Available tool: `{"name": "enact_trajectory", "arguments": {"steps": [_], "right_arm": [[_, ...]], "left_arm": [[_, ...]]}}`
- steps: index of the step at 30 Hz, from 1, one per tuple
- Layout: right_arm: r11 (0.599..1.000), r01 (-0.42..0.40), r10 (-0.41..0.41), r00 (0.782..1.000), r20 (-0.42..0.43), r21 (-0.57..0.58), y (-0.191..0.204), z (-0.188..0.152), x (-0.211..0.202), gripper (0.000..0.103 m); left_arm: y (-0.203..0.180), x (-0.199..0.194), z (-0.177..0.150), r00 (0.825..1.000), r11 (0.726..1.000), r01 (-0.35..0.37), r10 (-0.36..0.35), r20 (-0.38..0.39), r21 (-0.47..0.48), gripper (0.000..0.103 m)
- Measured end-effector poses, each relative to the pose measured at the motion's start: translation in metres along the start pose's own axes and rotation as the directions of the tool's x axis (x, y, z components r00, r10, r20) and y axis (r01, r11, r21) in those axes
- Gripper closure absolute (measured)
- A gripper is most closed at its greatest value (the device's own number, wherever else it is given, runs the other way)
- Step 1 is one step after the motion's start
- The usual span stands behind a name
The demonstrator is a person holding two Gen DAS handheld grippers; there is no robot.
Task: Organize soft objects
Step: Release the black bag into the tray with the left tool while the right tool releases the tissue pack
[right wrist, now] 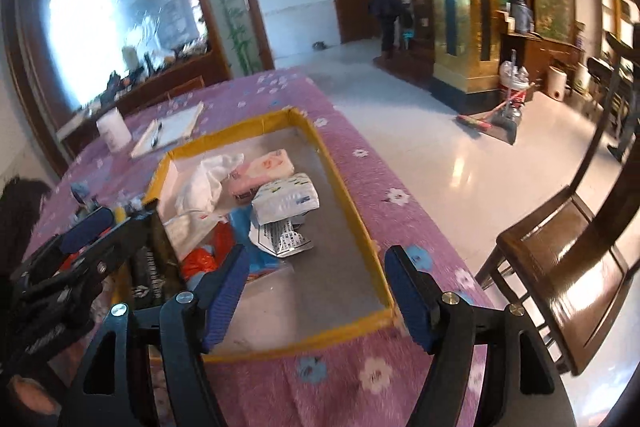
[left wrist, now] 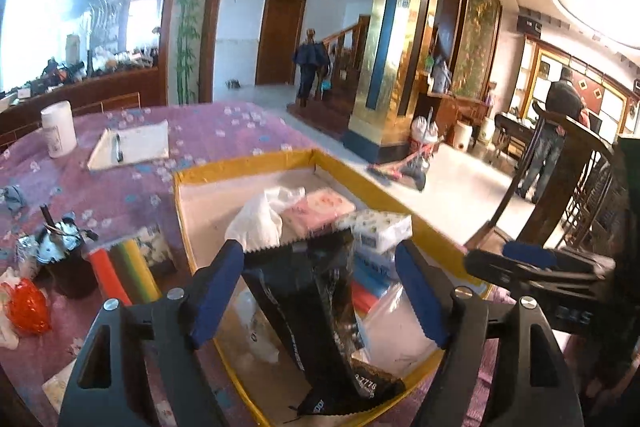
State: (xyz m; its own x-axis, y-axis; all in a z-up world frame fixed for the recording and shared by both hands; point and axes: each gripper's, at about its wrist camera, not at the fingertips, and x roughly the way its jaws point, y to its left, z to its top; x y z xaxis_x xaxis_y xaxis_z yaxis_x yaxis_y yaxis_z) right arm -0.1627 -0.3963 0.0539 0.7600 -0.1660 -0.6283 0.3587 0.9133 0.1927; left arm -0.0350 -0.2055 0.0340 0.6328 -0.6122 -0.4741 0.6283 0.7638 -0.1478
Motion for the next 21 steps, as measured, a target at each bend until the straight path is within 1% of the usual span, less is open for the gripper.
{"name": "enact_trajectory", "arguments": {"steps": [1, 4, 10, 12, 14, 16, 18, 21], "right_arm": [[1.0, -0.007, 0.007, 1.0, 0.008, 0.012, 0.0, -0.002, -0.007, 0.024], [1.0, -0.011, 0.01, 0.999, 0.034, 0.028, 0.004, -0.006, -0.026, 0.024], [1.0, 0.003, -0.005, 0.995, 0.103, 0.022, 0.019, -0.015, -0.062, 0.022], [1.0, 0.014, -0.016, 0.993, 0.12, 0.02, 0.021, -0.017, -0.073, 0.021], [1.0, 0.02, -0.023, 0.991, 0.131, 0.024, 0.021, -0.018, -0.078, 0.02], [0.999, 0.016, -0.021, 0.99, 0.139, 0.037, 0.02, -0.019, -0.082, 0.019], [0.999, 0.004, -0.01, 0.991, 0.134, 0.047, 0.021, -0.019, -0.081, 0.018], [0.999, -0.018, 0.013, 0.993, 0.12, 0.041, 0.027, -0.02, -0.077, 0.018]], "left_arm": [[0.0, -0.001, 0.001, 1.0, 1.0, -0.001, 0.001, 0.007, -0.001, 0.021], [0.0, -0.002, 0.003, 1.0, 1.0, -0.003, 0.003, 0.021, -0.001, 0.021], [0.001, -0.002, 0.006, 1.0, 1.0, 0.014, -0.014, 0.009, -0.017, 0.021], [0.003, -0.005, 0.009, 0.999, 0.999, 0.035, -0.035, -0.001, -0.032, 0.021], [0.006, -0.009, 0.012, 0.999, 0.998, 0.05, -0.051, -0.006, -0.049, 0.021], [0.009, -0.015, 0.015, 0.996, 0.994, 0.082, -0.083, -0.022, -0.07, 0.021], [0.013, -0.022, 0.018, 0.993, 0.99, 0.11, -0.113, -0.04, -0.086, 0.021], [0.017, -0.035, 0.021, 0.99, 0.989, 0.124, -0.129, -0.059, -0.086, 0.021]]}}
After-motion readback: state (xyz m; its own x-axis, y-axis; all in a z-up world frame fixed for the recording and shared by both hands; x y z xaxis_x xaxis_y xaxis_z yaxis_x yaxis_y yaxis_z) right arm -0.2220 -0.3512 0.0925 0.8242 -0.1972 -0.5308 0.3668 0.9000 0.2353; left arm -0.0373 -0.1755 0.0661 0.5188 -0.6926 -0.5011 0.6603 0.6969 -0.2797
